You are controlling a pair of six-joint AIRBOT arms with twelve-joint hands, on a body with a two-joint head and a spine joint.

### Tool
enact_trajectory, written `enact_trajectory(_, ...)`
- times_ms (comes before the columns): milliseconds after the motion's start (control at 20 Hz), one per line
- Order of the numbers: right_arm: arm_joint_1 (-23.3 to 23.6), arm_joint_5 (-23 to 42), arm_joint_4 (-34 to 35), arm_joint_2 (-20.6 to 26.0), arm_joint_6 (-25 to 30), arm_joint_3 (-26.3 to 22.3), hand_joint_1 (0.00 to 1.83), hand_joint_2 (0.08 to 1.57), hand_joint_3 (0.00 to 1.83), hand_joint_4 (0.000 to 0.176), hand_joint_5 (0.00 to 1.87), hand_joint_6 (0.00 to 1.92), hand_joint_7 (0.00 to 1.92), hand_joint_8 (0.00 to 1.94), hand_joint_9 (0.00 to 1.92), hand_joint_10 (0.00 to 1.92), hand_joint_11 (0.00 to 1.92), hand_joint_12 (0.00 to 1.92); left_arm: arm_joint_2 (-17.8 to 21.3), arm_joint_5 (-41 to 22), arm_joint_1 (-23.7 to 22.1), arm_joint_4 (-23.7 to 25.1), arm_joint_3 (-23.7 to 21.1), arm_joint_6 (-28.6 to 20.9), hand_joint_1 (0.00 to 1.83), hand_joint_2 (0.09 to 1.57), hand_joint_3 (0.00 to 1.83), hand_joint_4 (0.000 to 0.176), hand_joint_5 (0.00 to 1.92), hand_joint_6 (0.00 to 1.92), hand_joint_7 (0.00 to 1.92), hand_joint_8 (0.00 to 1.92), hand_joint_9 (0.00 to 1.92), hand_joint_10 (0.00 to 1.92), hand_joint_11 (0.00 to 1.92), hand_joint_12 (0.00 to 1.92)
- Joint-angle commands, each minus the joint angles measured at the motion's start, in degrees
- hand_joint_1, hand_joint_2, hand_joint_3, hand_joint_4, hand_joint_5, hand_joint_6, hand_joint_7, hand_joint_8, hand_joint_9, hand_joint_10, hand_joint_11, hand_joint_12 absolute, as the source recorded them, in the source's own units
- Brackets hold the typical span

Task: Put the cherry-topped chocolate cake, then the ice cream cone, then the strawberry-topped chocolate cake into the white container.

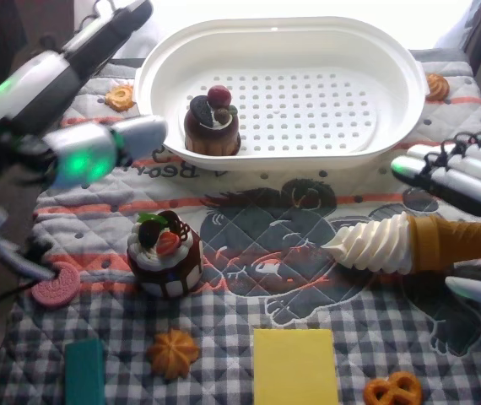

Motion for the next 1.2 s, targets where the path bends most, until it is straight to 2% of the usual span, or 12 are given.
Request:
enact_trajectory(0,1.17,5.5,-0.1,-0.52,0.29,0.55,0.66,1.24,0.0,0.0,0.0,0.0,0.01,0.0,0.0,0.48,0.0,1.59,1.74,-13.73,1.17,1.29,-1.39,-0.83,0.71,1.23,0.0,0.175,0.0,0.0,0.0,0.0,0.0,0.0,0.0,0.0)
enact_trajectory(150,2.24,3.62,-0.07,-2.79,0.29,1.99,0.71,1.23,0.0,0.0,0.0,0.0,0.0,0.0,0.0,0.58,0.0,1.65,3.1,-18.92,5.41,1.01,-4.06,-0.84,0.68,1.26,0.0,0.176,0.01,0.01,0.0,0.0,0.0,0.0,0.0,0.34)
enact_trajectory(300,4.08,0.44,-0.07,-5.47,0.29,4.09,0.76,1.26,0.0,0.0,0.04,0.01,0.2,0.07,0.0,0.81,0.0,1.64,3.52,-21.04,7.51,0.81,-5.11,-0.98,0.71,1.28,0.0,0.136,0.05,0.01,0.0,0.0,0.0,0.0,0.0,0.15)
enact_trajectory(350,4.88,-0.94,-0.07,-6.53,0.29,4.96,0.85,1.27,0.0,0.0,0.25,0.13,0.4,0.18,0.12,1.01,0.0,1.75,3.62,-21.61,7.89,0.48,-5.22,-1.04,0.7,1.28,0.0,0.124,0.05,0.0,0.0,0.0,0.0,0.0,0.0,0.27)
enact_trajectory(400,5.36,-1.51,-0.24,-6.92,0.29,5.33,1.1,1.26,0.0,0.0,0.57,1.16,0.75,1.09,0.56,1.3,0.44,1.82,3.77,-21.87,8.16,0.16,-5.27,-1.06,0.74,1.28,0.0,0.112,0.05,0.0,0.0,0.0,0.0,0.0,0.0,0.4)
enact_trajectory(450,5.66,-1.47,-0.42,-6.94,0.29,5.33,1.16,1.25,0.0,0.0,0.63,1.36,0.82,1.32,0.73,1.38,0.6,1.79,4.01,-22.21,8.43,-0.04,-5.37,-1.11,0.81,1.28,0.0,0.11,0.04,0.0,0.0,0.0,0.0,0.0,0.0,0.47)
enact_trajectory(500,6.08,-1.0,-0.87,-6.7,0.29,5.12,1.3,1.25,0.0,0.0,0.6,1.42,0.78,1.39,0.7,1.54,0.64,1.8,4.42,-22.88,8.94,-0.12,-5.66,-1.2,0.83,1.28,0.0,0.117,0.05,0.0,0.0,0.0,0.0,0.0,0.0,0.36)
enact_trajectory(650,7.31,2.28,-2.86,-3.95,0.28,3.38,1.16,1.29,0.01,0.0,0.59,1.43,0.79,1.53,0.78,1.63,0.73,1.92,5.3,-24.54,10.18,-0.14,-6.49,-1.2,0.82,1.28,0.0,0.112,0.04,0.0,0.0,0.0,0.0,0.0,0.0,0.05)
enact_trajectory(850,10.68,5.66,-3.87,-1.8,-1.01,3.04,1.16,1.29,0.0,0.0,0.63,1.36,0.74,1.62,0.64,1.77,0.62,1.92,5.81,-25.8,11.79,0.31,-7.35,-1.2,0.82,1.26,0.0,0.111,0.09,0.01,0.0,0.0,0.0,0.0,0.0,0.17)
enact_trajectory(950,13.33,5.56,-3.83,-2.06,-1.25,4.32,1.18,1.29,0.0,0.0,0.65,1.25,0.72,1.73,0.83,1.91,0.89,1.92,5.9,-26.44,12.67,0.27,-7.74,-1.2,0.79,1.27,0.0,0.094,0.09,0.0,0.0,0.0,0.02,0.01,0.0,0.39)
enact_trajectory(1050,16.72,3.59,-3.18,-3.72,-2.37,6.48,1.16,1.31,0.0,0.0,0.62,1.34,0.7,1.71,0.65,1.8,0.69,1.92,5.96,-26.52,13.42,-0.11,-7.91,-1.2,0.82,1.28,0.0,0.063,0.11,0.0,0.0,0.0,0.0,0.0,0.0,0.15)
enact_trajectory(1150,21.5,-1.02,-1.32,-7.24,-4.93,9.89,1.09,1.32,0.0,0.014,0.61,1.53,0.63,1.57,0.49,1.54,0.44,1.9,5.96,-26.87,13.98,-0.14,-8.06,-1.2,0.85,1.28,0.0,0.058,0.13,0.01,0.0,0.0,0.0,0.0,0.0,0.0)
